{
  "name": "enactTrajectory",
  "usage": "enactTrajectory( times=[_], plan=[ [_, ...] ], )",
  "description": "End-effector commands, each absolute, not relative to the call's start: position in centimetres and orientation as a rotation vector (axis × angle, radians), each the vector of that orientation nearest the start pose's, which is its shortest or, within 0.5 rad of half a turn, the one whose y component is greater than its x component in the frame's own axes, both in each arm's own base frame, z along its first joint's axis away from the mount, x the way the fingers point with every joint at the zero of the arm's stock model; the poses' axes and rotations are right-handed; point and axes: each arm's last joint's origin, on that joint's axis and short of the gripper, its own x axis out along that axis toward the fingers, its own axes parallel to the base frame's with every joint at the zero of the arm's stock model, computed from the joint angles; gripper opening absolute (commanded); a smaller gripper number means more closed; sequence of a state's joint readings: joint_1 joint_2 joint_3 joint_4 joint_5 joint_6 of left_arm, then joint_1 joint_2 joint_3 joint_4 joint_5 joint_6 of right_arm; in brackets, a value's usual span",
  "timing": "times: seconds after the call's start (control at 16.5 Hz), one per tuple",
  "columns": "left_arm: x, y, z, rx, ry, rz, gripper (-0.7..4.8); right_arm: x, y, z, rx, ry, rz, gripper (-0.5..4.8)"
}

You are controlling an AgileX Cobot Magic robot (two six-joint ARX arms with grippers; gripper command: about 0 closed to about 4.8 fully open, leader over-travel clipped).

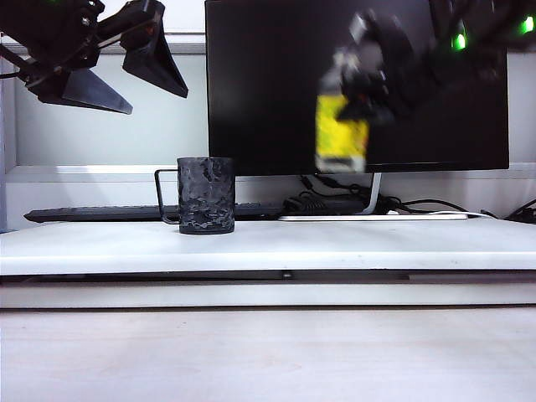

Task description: Carefully pick up the bottle and pour some water from the bottle into the cup.

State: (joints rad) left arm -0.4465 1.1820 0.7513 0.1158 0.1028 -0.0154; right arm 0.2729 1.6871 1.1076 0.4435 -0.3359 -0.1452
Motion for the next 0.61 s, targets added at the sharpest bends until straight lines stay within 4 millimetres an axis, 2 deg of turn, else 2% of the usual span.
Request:
enactTrajectory(
  times=[0.06,0.24,0.42,0.61],
  plan=[
    [23.3,-11.5,27.3,0.043,0.297,-0.524,4.79,35.1,13.2,28.0,-0.291,0.062,0.683,1.07],
    [23.3,-11.5,27.3,0.043,0.301,-0.524,4.79,33.8,15.5,27.5,-0.425,0.117,0.663,1.07],
    [23.1,-11.4,27.2,0.045,0.328,-0.523,4.79,33.0,16.9,27.0,-0.566,0.146,0.612,1.07],
    [22.9,-11.3,27.5,0.043,0.319,-0.527,4.79,32.8,17.3,27.0,-0.606,0.145,0.586,1.07]
  ],
)
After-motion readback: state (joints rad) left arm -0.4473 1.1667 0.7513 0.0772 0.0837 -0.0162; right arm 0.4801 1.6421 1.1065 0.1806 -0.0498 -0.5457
